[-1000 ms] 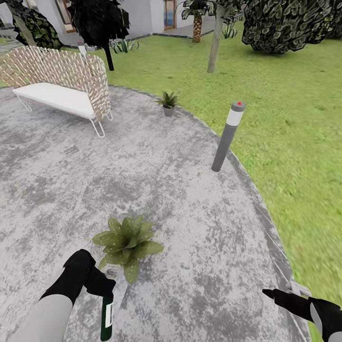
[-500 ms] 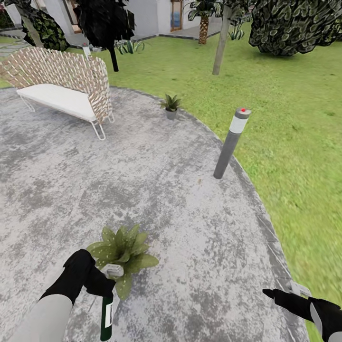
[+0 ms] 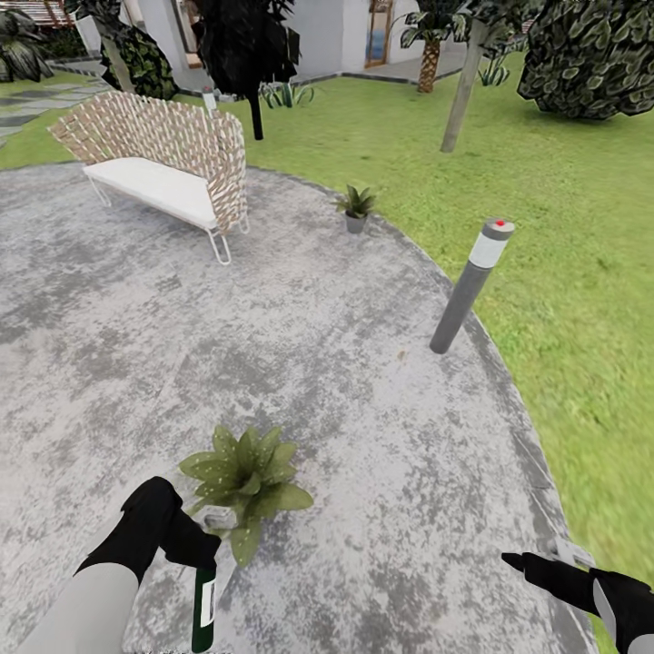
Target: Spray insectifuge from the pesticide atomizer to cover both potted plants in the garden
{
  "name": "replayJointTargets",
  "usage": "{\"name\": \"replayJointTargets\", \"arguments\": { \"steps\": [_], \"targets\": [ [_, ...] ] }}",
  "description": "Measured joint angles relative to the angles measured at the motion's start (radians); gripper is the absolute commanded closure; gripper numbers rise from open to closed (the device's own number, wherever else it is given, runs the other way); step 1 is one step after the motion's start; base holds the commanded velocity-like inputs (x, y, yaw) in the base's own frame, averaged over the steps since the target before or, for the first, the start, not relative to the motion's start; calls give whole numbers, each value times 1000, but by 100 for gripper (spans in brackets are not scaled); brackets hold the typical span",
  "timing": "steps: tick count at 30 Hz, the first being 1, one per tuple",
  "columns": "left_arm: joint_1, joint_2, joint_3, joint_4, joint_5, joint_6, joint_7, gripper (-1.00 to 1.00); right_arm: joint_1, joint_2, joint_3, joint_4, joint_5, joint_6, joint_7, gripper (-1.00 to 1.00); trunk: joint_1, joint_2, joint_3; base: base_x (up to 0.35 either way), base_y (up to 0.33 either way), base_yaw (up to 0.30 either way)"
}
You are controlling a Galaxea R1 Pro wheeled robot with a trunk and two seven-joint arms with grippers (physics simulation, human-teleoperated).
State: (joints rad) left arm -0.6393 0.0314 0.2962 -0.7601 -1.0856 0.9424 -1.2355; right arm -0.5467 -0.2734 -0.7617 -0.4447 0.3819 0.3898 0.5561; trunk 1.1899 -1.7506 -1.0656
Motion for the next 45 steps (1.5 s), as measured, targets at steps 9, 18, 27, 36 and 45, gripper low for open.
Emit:
{"name": "replayJointTargets", "arguments": {
  "steps": [9, 18, 27, 36, 45],
  "targets": [
    [0, 0, 1, 0, 1, 0, 0, 100, 0, 0, 0, 0, 0, 0, 0, -100, 0, 0, 10, 1, -35, 213],
    [0, 1, 1, 1, 2, 0, 0, 100, 0, 0, 0, -1, -1, 1, 0, -100, 0, 0, 19, 83, -297, 159],
    [-1, 1, 14, 1, 1, 0, 0, 100, 0, 0, 0, -1, 0, 1, 0, -100, 0, 0, 20, 26, -284, 12],
    [0, 0, 29, 0, 1, 0, 0, 100, 0, 0, 0, 0, 0, 0, -1, -100, 0, 0, 20, 0, -52, 217],
    [0, 0, 31, -5, 0, 1, 0, 100, 0, 0, 1, 1, 0, 0, -1, -100, 0, 0, 20, 0, -1, 255]
  ]
}}
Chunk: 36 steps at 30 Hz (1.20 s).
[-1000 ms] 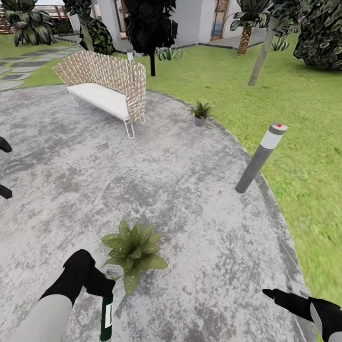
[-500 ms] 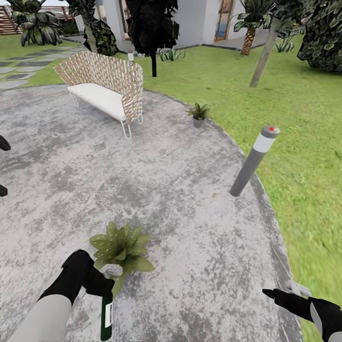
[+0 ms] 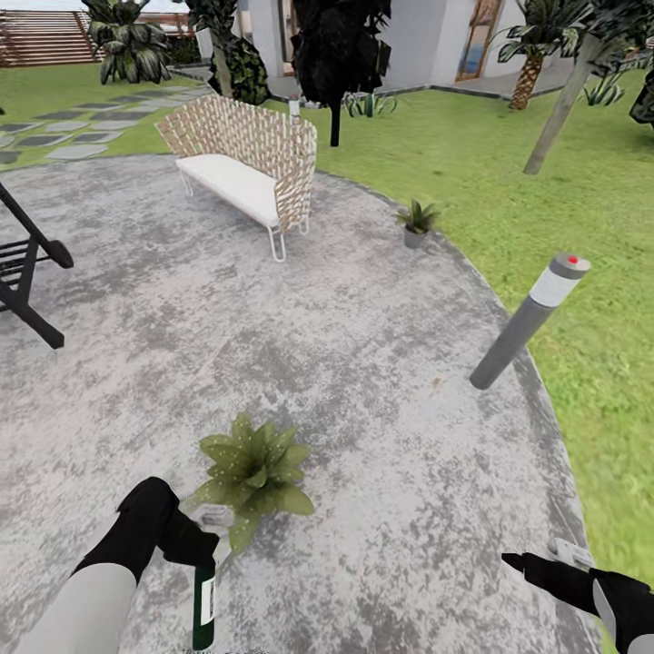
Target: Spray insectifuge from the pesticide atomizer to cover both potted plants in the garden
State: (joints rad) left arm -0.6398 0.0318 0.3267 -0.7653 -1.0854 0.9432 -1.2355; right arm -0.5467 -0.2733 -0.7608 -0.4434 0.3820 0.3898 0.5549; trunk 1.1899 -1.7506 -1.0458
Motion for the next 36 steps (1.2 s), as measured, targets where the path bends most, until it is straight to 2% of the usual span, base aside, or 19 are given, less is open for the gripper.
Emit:
{"name": "replayJointTargets", "arguments": {
  "steps": [15, 24, 36],
  "targets": [
    [-1, -4, -7, -7, -4, 2, 2, 100, 0, 1, 1, 0, 0, 0, 0, -100, 0, 0, 0, 55, -36, 251],
    [-1, -1, -22, -8, -23, 4, 2, 100, 0, 1, 1, 0, 0, 0, 0, -100, 0, 0, 0, 60, -66, 42],
    [-1, -2, -23, -16, -23, 5, 1, 100, 0, 1, 1, -1, 0, 1, 0, -100, 0, 0, 0, 0, -287, 186]
  ]
}}
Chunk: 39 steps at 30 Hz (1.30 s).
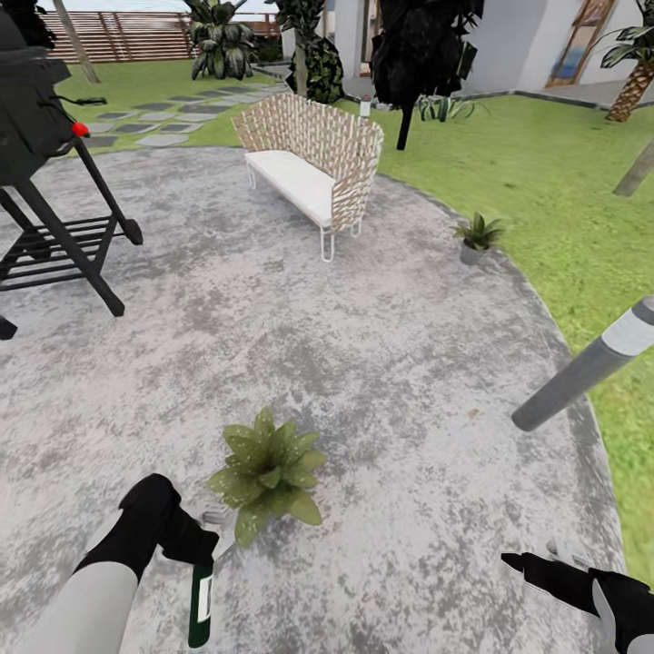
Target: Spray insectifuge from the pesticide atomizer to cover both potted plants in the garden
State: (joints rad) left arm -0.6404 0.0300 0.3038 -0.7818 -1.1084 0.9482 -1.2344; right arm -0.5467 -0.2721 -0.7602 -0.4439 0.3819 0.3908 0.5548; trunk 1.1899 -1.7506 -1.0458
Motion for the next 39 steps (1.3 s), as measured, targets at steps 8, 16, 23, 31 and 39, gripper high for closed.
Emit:
{"name": "replayJointTargets", "arguments": {
  "steps": [8, 16, 23, 31, 39],
  "targets": [
    [0, 0, 0, -35, 0, 0, -1, 100, 0, 0, 0, 2, 0, -1, 0, -100, 0, 0, 0, 20, -241, 256],
    [0, 0, 0, -35, 0, 0, -2, 100, 0, 0, 0, 2, 0, -2, 0, -100, 0, 0, 0, 177, -200, 256],
    [0, -1, 0, -34, 0, -2, -2, 100, 0, 0, 0, 1, 0, -2, 0, -100, 0, 0, 0, 133, -258, 159],
    [0, -2, -1, -33, -1, -2, -2, 100, 0, 0, 0, 1, 0, -2, 0, -100, 0, 0, 0, -26, -320, -7],
    [0, -1, 1, -33, -1, -2, -3, 100, 0, 0, 0, 2, 0, -2, 0, -100, 0, 0, 0, -83, -257, -40]
  ]
}}
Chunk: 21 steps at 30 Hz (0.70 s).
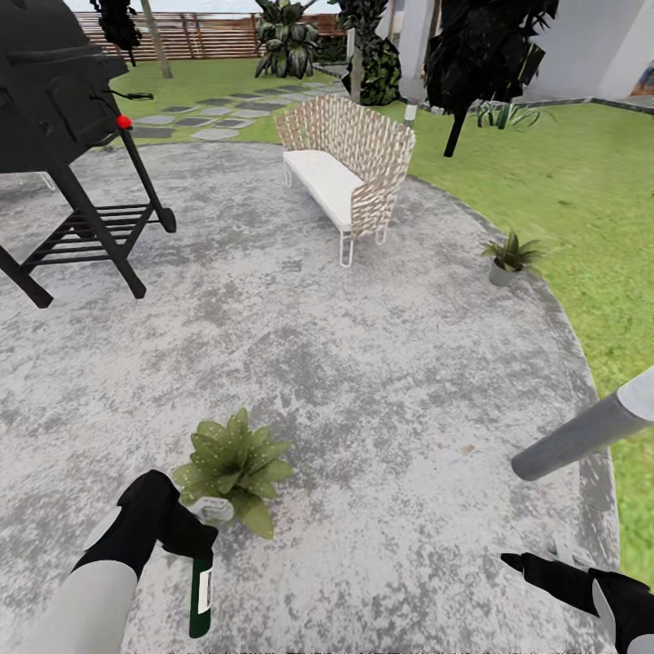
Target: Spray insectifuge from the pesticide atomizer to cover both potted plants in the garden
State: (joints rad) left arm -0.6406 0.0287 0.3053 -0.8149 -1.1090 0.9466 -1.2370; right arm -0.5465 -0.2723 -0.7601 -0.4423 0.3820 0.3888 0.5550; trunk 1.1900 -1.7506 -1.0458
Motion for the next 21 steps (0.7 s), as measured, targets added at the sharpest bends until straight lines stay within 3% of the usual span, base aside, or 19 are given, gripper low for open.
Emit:
{"name": "replayJointTargets", "arguments": {
  "steps": [5, 13, 21],
  "targets": [
    [0, 1, 1, 0, 0, 0, 1, 100, 0, 0, 0, 0, 0, -1, 0, -100, 0, 0, 0, -5, -105, 21],
    [0, 2, 4, -1, 1, -3, 6, 100, 0, 0, 0, 1, 0, -1, 0, -100, 0, 0, -3, 0, -3, 200],
    [0, 0, 3, -47, 3, -3, 5, 100, 0, 0, 0, 1, 0, -1, 0, -100, 0, 0, -3, 45, 0, 26]
  ]
}}
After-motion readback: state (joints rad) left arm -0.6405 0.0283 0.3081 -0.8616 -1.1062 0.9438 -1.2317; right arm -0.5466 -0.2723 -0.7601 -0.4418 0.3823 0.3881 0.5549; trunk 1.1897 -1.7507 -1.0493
